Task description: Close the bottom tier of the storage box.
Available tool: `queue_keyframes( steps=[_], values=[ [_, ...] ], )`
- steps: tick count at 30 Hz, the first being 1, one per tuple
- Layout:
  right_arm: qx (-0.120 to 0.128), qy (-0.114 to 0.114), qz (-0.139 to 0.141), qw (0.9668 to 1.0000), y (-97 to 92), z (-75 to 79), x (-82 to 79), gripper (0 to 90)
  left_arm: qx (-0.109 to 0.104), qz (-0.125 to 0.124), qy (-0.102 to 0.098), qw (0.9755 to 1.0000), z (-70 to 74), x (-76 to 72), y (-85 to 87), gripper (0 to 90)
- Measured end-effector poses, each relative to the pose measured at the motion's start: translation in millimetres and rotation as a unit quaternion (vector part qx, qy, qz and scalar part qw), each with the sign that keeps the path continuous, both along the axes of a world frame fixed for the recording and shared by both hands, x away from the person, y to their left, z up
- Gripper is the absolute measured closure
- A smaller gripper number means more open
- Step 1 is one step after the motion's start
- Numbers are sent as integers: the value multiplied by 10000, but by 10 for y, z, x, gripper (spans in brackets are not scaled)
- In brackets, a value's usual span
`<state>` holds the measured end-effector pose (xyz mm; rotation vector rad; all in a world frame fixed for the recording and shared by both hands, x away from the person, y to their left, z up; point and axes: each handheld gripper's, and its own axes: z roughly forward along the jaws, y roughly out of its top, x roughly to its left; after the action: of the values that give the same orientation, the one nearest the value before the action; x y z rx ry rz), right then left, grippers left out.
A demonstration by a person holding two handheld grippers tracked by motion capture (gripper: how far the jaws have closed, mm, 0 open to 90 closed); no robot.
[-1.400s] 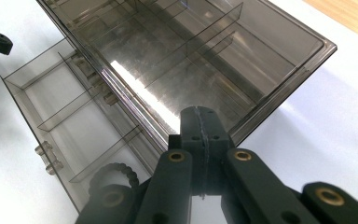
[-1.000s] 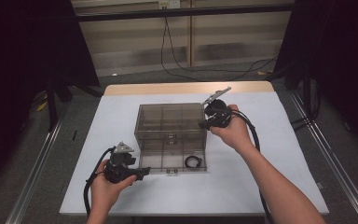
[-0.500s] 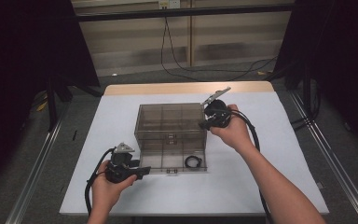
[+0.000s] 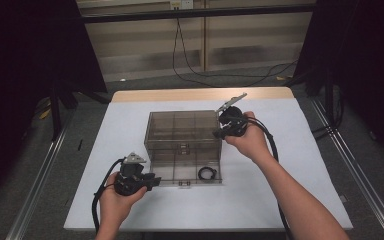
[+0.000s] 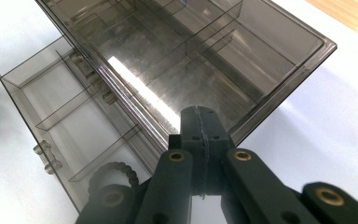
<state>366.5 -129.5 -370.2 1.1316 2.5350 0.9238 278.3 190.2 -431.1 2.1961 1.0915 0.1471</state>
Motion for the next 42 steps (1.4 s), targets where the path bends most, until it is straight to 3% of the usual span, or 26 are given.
queue_keyframes(
  steps=[9, 11, 15, 42],
  values=[
    [27, 28, -20, 10000, -5, 0, 2, 900, -73, 164, 32, 9998, -19, -31, -107, 878],
    [4, 22, -47, 10000, 0, 3, -2, 900, 2, 149, 61, 9999, -28, -34, -127, 898],
    [-12, 33, -65, 10000, 8, 6, -3, 900, 23, 157, 147, 9998, -78, -55, -197, 900],
    [-89, 15, -33, 10000, 23, 13, -3, 900, 290, 84, -19, 9995, -235, -133, -538, 900]
  ],
)
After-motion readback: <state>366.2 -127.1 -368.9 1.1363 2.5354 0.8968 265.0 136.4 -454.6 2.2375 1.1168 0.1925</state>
